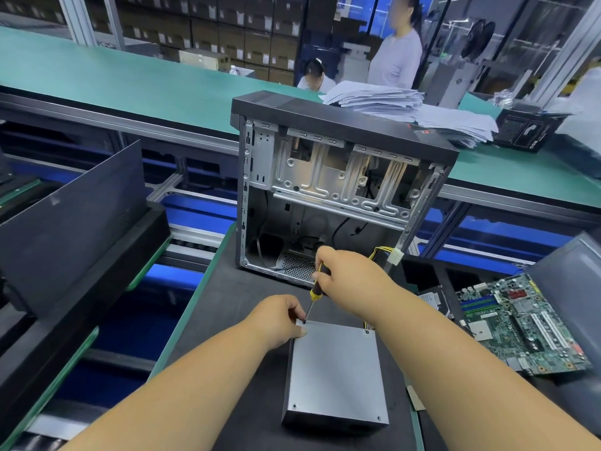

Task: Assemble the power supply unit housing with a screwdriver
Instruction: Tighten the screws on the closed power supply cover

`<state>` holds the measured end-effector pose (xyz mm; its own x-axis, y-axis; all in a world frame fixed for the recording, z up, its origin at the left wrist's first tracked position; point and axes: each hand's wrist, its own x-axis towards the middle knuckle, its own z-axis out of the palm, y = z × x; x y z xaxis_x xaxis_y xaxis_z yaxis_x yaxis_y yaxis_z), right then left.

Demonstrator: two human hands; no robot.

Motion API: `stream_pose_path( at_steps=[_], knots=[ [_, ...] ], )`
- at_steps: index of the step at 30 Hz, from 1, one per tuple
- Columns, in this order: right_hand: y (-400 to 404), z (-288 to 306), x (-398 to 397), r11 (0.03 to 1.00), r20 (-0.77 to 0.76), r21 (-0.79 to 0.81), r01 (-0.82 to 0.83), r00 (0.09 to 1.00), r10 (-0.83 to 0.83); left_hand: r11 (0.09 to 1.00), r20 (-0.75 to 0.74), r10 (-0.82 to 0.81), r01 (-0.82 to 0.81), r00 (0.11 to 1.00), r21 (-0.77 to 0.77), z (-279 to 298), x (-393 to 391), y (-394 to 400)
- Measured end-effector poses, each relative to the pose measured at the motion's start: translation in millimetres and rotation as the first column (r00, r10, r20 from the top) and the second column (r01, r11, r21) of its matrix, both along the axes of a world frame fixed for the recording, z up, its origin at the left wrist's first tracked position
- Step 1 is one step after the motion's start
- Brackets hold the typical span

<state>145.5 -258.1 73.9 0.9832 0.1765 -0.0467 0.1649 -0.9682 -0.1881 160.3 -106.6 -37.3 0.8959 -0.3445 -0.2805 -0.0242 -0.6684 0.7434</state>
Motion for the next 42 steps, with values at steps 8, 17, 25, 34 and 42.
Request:
stream_pose_path(
  at_steps=[8,17,25,34,42],
  knots=[
    [5.2,5.9,3.9,0.955,0.008,-0.252,0.157,0.987,-0.16,1.0,0.002,0.002,-0.002,1.0,-0.01,-0.6,0.0,-0.5],
    [5.1,8.1,-2.8,0.975,0.079,-0.22,0.028,0.997,-0.011,1.0,0.005,-0.004,0.004,1.0,-0.022,0.0,-1.4,0.8],
    [6.5,7.9,-3.0,0.996,0.012,-0.079,-0.048,0.999,0.049,1.0,-0.001,-0.001,0.001,1.0,-0.023,1.5,-1.4,0.6],
    [7.6,11.2,-4.4,0.994,0.006,-0.11,0.019,1.0,-0.019,0.999,-0.019,0.01,-0.011,1.0,-0.05,1.0,-1.1,1.1],
    [7.0,5.6,-5.6,0.986,0.091,-0.167,0.017,0.996,-0.002,0.999,-0.02,0.01,-0.011,1.0,-0.046,-1.4,-0.7,1.5]
  ],
)
